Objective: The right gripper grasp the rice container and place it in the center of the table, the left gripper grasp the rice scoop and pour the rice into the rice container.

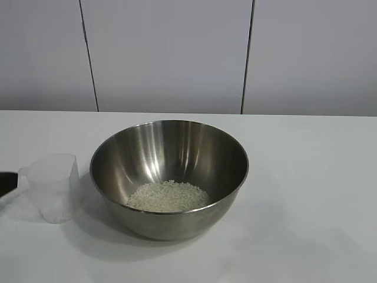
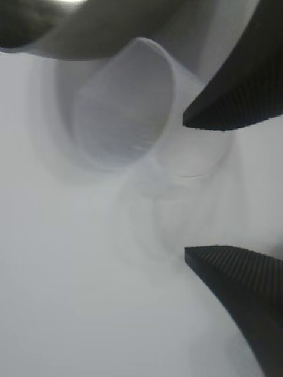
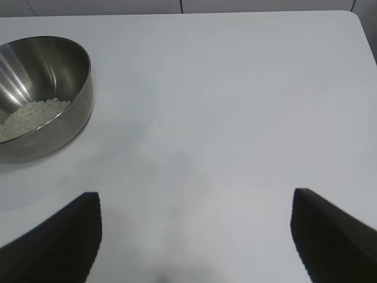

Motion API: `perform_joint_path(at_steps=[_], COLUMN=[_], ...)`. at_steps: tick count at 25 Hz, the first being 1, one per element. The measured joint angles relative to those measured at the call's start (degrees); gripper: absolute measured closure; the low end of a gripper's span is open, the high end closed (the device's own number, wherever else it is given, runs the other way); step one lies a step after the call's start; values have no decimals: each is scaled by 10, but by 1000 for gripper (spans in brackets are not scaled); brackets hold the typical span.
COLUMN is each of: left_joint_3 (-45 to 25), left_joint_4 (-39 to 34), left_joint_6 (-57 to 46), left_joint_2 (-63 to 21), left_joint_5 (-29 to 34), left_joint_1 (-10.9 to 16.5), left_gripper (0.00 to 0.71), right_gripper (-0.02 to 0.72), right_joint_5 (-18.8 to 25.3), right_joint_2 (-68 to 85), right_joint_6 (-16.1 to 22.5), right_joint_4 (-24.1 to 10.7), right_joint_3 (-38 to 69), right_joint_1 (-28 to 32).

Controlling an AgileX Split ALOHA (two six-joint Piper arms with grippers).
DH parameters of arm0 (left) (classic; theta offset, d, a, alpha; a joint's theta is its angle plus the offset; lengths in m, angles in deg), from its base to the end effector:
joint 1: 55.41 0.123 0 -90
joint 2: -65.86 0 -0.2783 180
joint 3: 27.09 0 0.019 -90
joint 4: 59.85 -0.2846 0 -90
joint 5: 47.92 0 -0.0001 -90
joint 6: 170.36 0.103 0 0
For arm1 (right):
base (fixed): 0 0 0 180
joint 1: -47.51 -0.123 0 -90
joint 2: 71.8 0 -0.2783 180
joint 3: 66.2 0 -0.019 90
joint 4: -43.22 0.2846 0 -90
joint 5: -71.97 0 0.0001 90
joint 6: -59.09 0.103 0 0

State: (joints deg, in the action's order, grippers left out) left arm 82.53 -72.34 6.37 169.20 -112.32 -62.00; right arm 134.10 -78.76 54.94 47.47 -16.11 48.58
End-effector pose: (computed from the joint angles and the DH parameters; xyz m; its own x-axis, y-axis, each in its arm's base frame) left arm 0.2055 -0.0440 0.0786 -0.3259 0.0755 -0.9424 0.3075 0.9511 -0.0301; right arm 0.0421 0.0060 0.2774 -0.4847 -0.0286 -0.8742 -0.0569 0.9984 -0.0011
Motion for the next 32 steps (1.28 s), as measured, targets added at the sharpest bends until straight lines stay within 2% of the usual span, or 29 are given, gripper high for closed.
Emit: perform_joint_path(at_steps=[2,4,6,11,14,17,20,24,27,30,32], left_joint_3=[24,62,118,281,359,403,424,447,488,546,585], left_joint_4=[-16,-53,-111,-294,-376,-387,-367,-304,-200,-50,63], left_joint_6=[-41,-95,-157,-388,-473,-488,-456,-344,-211,-29,84], left_joint_2=[-49,-102,-150,-255,-280,-282,-282,-282,-280,-269,-258], left_joint_5=[69,178,293,590,680,705,720,769,859,955,1019], left_joint_1=[0,0,-1,0,0,0,0,0,0,3,26], left_gripper=[204,92,48,20,28,61,72,74,74,74,74], right_gripper=[105,105,105,105,105,105,105,105,105,105,105], right_joint_5=[0,0,0,0,0,0,0,0,0,0,0], right_joint_2=[0,0,0,0,0,0,0,0,0,0,0], right_joint_6=[0,0,0,0,0,0,0,0,0,0,0], right_joint_4=[0,0,0,0,0,0,0,0,0,0,0], right_joint_3=[0,0,0,0,0,0,0,0,0,0,0], right_joint_1=[0,0,0,0,0,0,0,0,0,0,0])
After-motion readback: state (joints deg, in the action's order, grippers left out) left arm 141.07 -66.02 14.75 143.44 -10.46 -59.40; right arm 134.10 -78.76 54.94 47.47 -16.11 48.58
